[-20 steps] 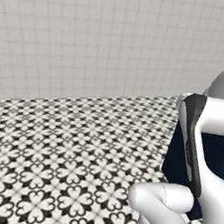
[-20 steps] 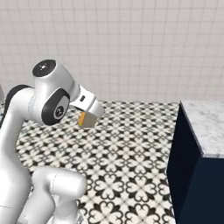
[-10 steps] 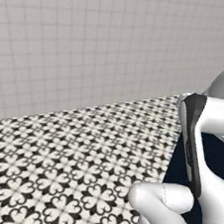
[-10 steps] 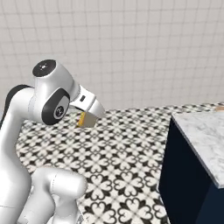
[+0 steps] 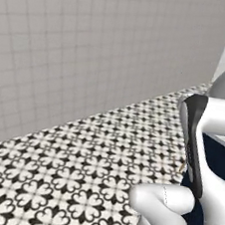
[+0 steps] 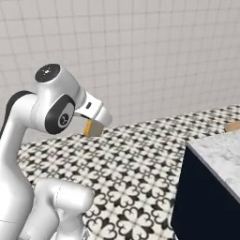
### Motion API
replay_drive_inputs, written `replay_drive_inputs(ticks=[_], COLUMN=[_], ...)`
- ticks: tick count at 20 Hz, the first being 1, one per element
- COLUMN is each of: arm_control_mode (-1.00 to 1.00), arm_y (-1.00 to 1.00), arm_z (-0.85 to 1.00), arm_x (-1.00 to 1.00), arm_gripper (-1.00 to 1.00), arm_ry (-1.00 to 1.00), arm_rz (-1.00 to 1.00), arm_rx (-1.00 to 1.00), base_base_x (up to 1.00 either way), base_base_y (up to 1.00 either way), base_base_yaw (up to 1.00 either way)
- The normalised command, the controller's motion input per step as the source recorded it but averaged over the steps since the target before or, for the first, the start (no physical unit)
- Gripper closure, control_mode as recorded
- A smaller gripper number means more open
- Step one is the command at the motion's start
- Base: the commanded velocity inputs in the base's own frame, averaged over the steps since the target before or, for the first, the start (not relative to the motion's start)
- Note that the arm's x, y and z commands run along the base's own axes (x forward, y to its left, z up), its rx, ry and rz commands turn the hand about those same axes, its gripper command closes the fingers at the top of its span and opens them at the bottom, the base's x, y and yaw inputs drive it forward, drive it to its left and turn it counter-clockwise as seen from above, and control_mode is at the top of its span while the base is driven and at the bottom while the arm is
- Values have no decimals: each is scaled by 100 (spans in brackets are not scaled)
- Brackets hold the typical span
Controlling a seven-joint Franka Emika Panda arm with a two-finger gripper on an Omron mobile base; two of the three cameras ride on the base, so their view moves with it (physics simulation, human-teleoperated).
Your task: Start the toaster. Once the lever pops up, take the bread to the plate on the dining counter.
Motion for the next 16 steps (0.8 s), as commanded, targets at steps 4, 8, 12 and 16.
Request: replay_drive_inputs(ticks=[4,8,12,16], arm_control_mode=[100,100,100,100], arm_y=[0,0,0,0], arm_z=[0,0,0,0], arm_x=[0,0,0,0], arm_gripper=[100,100,100,100], arm_ry=[0,0,0,0], arm_rz=[0,0,0,0], arm_rx=[0,0,0,0], base_base_x=[83,89,88,83], base_base_y=[70,67,59,52], base_base_yaw=[-37,-40,-41,-43])
